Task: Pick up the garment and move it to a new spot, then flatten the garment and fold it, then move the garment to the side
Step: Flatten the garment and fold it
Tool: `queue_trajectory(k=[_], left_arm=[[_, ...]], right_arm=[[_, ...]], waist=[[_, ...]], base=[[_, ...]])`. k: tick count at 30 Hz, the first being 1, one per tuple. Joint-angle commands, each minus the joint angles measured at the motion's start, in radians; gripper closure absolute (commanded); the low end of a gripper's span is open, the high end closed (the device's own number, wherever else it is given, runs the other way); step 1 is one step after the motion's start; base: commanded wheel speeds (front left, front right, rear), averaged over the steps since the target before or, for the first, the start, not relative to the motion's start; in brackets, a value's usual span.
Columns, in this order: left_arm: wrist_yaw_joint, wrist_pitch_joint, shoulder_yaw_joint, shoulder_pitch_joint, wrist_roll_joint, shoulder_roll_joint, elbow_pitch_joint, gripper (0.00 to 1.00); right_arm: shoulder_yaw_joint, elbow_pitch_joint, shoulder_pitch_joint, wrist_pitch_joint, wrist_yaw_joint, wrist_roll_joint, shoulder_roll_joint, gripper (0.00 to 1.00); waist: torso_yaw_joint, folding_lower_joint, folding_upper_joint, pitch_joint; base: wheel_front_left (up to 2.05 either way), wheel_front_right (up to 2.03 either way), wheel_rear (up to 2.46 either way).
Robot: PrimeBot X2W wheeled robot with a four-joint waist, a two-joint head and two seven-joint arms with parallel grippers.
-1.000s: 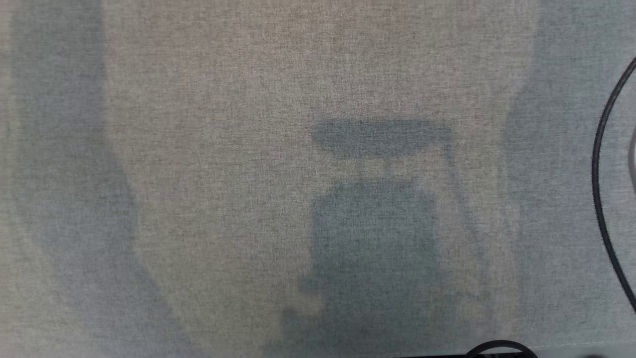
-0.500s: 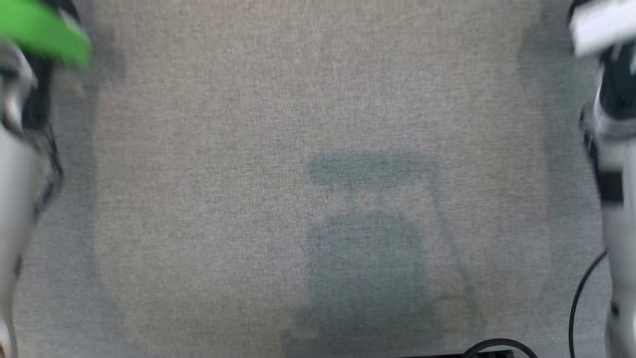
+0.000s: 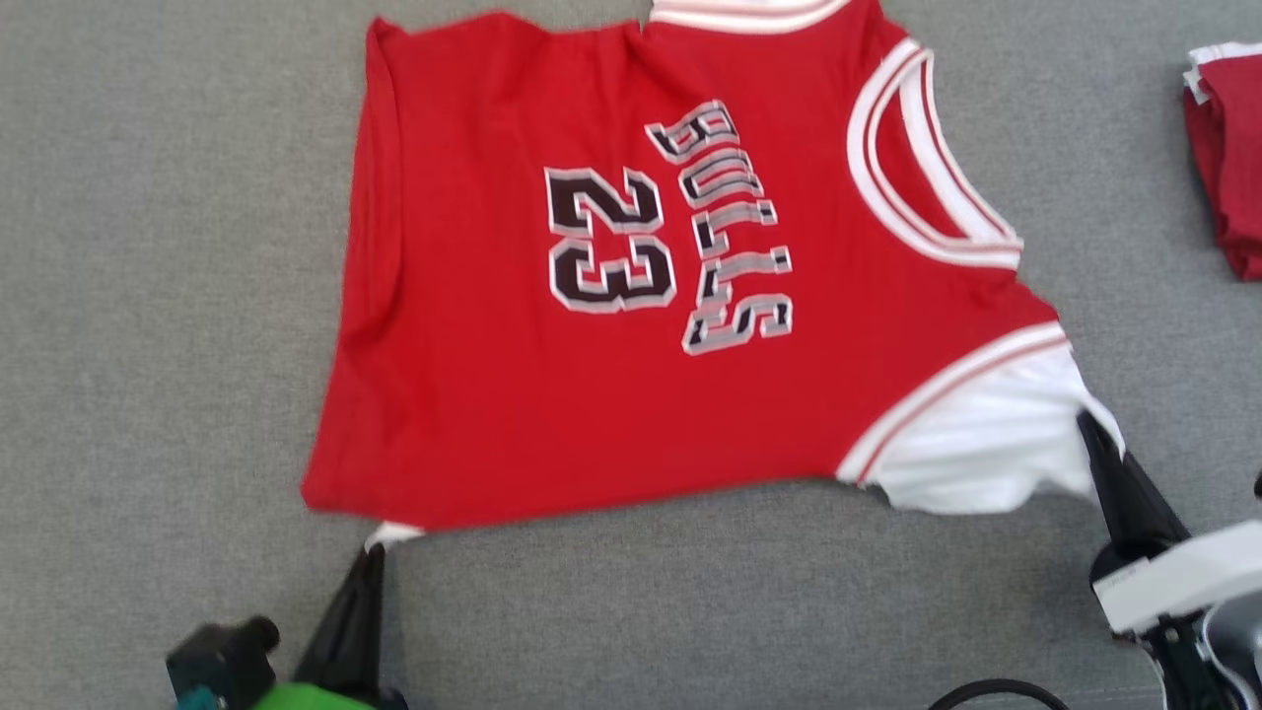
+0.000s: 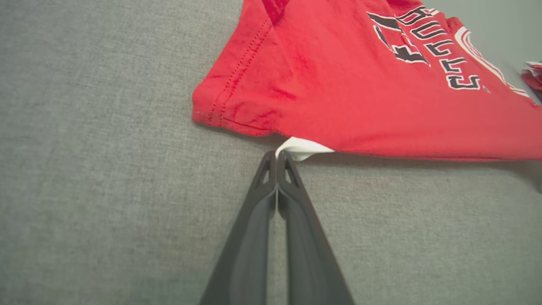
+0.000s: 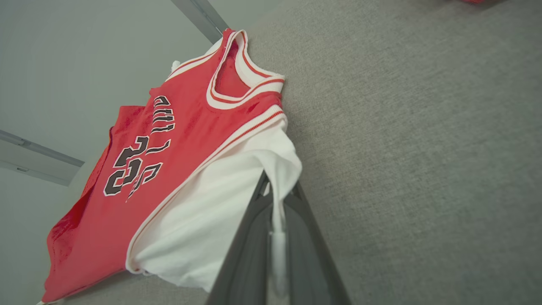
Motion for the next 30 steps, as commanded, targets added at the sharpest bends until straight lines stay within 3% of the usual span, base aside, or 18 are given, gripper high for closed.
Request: queue_trajectory(k=[1,5,9,15,19,24,30], left_arm=[[0.024,-0.007,0.009,0.051,-0.001,-0.003,-0.007,1.0],[0.053,-0.01,0.005,0.192,-0.016,-0.066,-0.066,1.0],[0.054,0.019,-0.018,0.221,-0.035,-0.081,-0.13,1.0],[0.084,0.132,-0.007,0.108,-0.013,-0.022,-0.241,1.0],[0.091,0.243,-0.009,-0.019,0.012,0.029,-0.279,1.0],[0.073,0.371,-0.03,-0.172,0.02,0.045,-0.218,1.0],[0.025,0.441,-0.095,-0.324,0.045,-0.005,-0.055,1.0]], right_arm=[[-0.026,0.016,0.048,-0.019,-0.003,0.012,-0.001,1.0],[-0.061,0.043,0.171,-0.042,-0.004,0.039,-0.001,1.0],[-0.076,0.018,0.192,-0.028,-0.003,0.087,0.001,1.0],[-0.06,0.014,0.064,0.053,-0.003,0.061,-0.002,1.0],[-0.037,0.082,-0.074,0.165,-0.002,0.017,0.023,1.0],[-0.035,0.205,-0.231,0.253,-0.002,-0.074,0.059,1.0],[-0.056,0.316,-0.336,0.26,-0.002,-0.17,0.073,0.98]], waist=[[0.005,0.0002,0.0003,-0.124],[0.017,0.0002,0.0003,-0.145],[0.015,0.0002,0.0003,-0.14],[0.002,0.0002,0.0003,-0.109],[0.0,0.0002,0.0003,-0.082],[0.012,0.0002,0.0003,-0.066],[0.039,0.0002,0.0003,-0.064]], base=[[0.0,0.0,0.0],[0.0,0.0,0.0],[0.0,0.0,0.0],[0.0,0.0,0.0],[0.0,0.0,0.0],[0.0,0.0,0.0],[0.0,0.0,0.0]])
